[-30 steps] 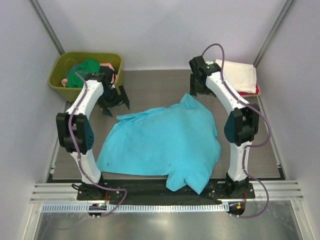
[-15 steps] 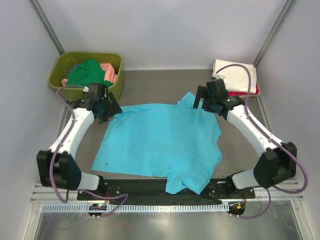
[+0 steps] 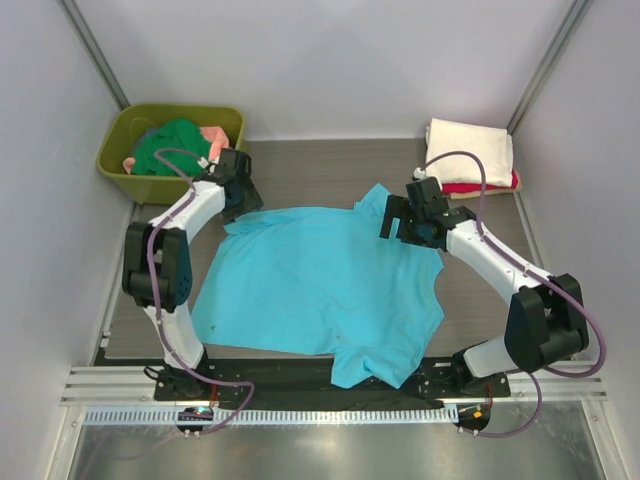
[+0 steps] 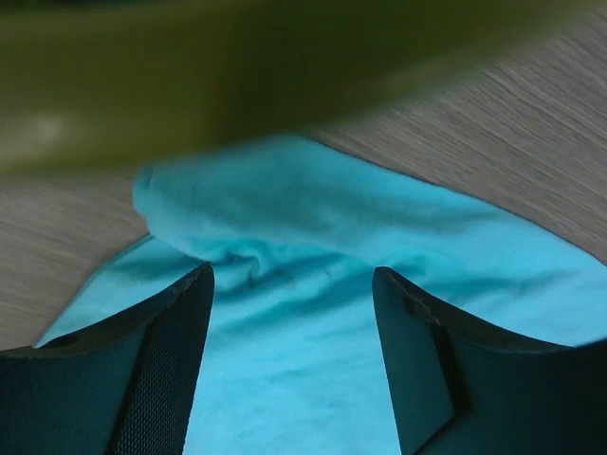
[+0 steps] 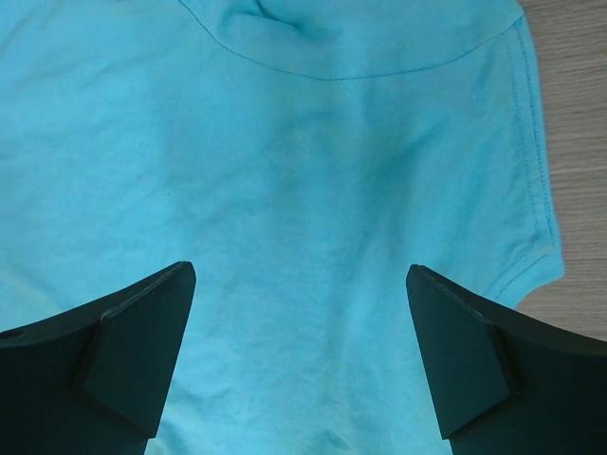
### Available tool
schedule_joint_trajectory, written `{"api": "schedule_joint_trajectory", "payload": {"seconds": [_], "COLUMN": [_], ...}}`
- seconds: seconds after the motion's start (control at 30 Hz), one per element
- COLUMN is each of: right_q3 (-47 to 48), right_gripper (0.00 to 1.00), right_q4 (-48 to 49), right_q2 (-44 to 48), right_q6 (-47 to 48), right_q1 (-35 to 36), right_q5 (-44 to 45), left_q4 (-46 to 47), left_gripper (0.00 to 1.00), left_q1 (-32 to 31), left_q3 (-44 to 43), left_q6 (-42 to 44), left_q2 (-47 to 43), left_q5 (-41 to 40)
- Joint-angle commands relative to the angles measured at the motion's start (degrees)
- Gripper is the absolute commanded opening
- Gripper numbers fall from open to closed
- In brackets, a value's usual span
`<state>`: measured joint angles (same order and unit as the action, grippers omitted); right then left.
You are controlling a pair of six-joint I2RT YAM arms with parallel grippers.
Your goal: Fold and stack the t-shirts
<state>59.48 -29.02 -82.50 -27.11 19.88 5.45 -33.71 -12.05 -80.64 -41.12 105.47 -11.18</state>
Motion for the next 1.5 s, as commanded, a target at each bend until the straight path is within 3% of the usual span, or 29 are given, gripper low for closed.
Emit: {"api": "schedule_joint_trajectory", "payload": {"seconds": [0.0,0.6,0.77,0.93,1.07,1.13,1.3,1.47], "right_q3": [-1.7,-2.4,-2.7,-3.1,-2.8,-2.5,-2.9,-3.8], "right_gripper": [1.0,1.0,1.0,1.0,1.0,1.0,1.0,1.0], "right_q4": [1.9,1.9,1.9,1.9,2.0,2.1,3.1,3.4], "right_q2": [4.9,5.2,5.6,6.7,6.4,6.1,5.4,5.5], "right_q6": [-0.1,1.4,1.7,2.1,2.1,2.1,1.8,2.0], "right_q1": [0.2,-1.2,-1.8,-1.8,-1.7,-1.8,-1.8,-1.8], "right_q5": [0.2,1.1,0.9,0.3,0.1,-0.3,-1.3,-1.3], "left_q4": [2.3,-1.5,-7.2,-7.0,-2.8,-2.1,1.7,3.7], "left_gripper": [0.68,0.68,0.68,0.7,0.71,0.71,0.7,0.69], "left_q1": [-0.2,-2.8,-3.1,-3.3,-5.1,-6.0,-6.9,-7.3], "left_q3": [-4.3,-26.0,-34.6,-26.5,-12.6,-9.7,-3.2,-5.1], "left_q6": [0.1,1.7,2.4,2.5,3.2,3.1,2.5,2.7], "left_q2": [5.7,27.1,29.8,18.7,8.8,6.9,7.4,13.7], "left_q5": [-4.3,-5.8,-6.2,-9.0,-11.0,-10.4,-9.0,-8.8]}}
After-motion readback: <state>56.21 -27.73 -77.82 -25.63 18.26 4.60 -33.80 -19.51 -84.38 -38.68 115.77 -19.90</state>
